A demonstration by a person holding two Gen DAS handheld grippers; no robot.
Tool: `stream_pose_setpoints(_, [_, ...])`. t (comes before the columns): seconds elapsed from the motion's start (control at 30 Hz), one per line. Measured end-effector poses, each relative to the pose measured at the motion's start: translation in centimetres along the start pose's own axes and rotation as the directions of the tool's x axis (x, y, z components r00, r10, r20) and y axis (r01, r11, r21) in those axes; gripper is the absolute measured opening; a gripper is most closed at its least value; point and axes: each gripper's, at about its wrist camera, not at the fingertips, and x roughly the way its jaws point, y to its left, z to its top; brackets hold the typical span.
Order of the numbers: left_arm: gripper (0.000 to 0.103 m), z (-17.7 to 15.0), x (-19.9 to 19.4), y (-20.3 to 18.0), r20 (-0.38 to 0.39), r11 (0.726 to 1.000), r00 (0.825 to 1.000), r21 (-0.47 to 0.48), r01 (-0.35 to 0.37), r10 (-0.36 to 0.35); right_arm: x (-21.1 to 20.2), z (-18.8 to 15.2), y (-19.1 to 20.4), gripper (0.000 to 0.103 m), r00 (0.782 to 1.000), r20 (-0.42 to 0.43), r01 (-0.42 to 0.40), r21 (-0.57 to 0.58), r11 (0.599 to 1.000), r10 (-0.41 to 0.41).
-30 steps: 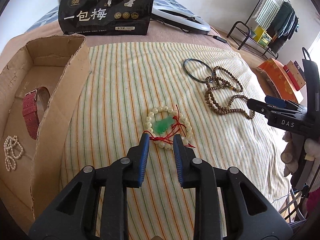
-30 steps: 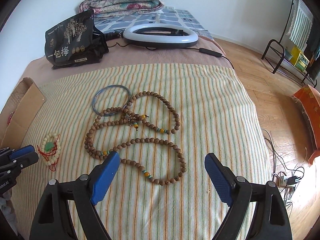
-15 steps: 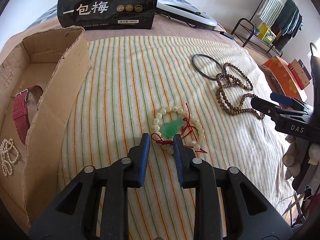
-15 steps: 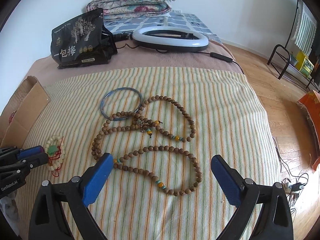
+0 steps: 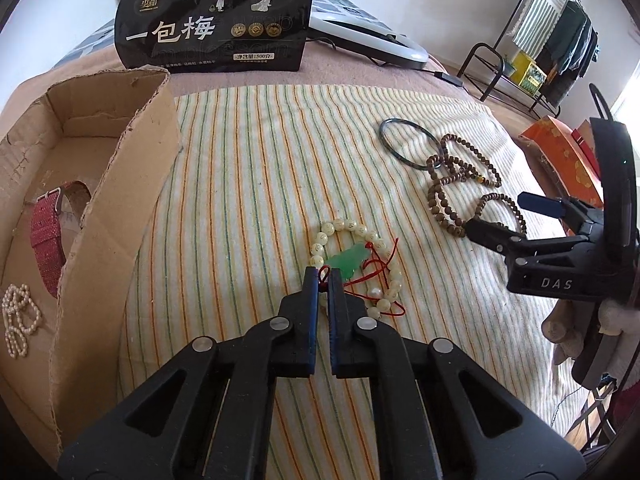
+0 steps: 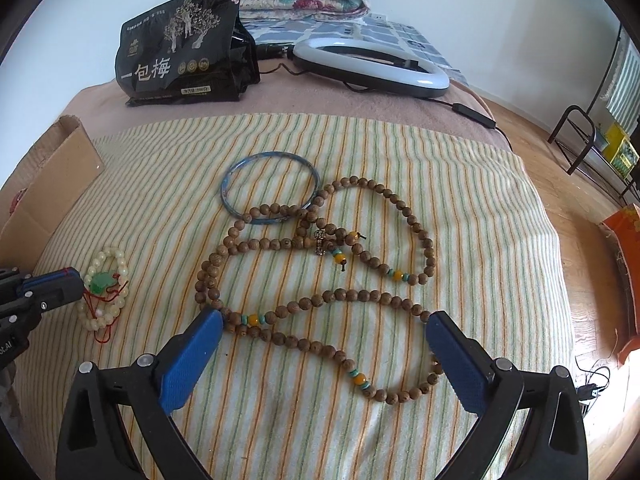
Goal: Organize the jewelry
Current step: 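Move the left tool to the jade bead bracelet while the right tool approaches the wooden bead necklace, then grasp the wooden bead necklace with the right tool while the left tool grasps the jade bracelet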
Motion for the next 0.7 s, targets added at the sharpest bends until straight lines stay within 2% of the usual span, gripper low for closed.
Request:
stream_pose_setpoints(0.17, [0.001,0.0,-0.2,0.0,0.005,1.0,1.0,0.008,-0.004,0.004,1.3,-0.2,0.5,0.103,0.999,-0.042,-0.023,-0.006,1.0,0.023])
stream_pose_setpoints(0.47, [0.001,0.0,-0.8,-0.8,0.021,1.0,1.0,0.027,-0.001,0.001,1.7,-0.1,-0.2,0.103,0.998,-0.031,-0.052,0.033,0.998,0.053])
stream_pose_setpoints(0.63, [0.001,0.0,-1.0,-1.0,0.024,1.0,1.0,0.029,0.002,-0.003,1.4,0.4,0.3,0.09,0.998,-0.022,-0.053,0.008,0.999,0.054])
stream_pose_setpoints(0.7, [0.001,0.0,-1.1,-1.0,0.027,1.0,1.0,0.03,0.004,-0.004,0.8,0.7,0.8,0.09,0.999,-0.007,-0.046,-0.034,0.998,0.046])
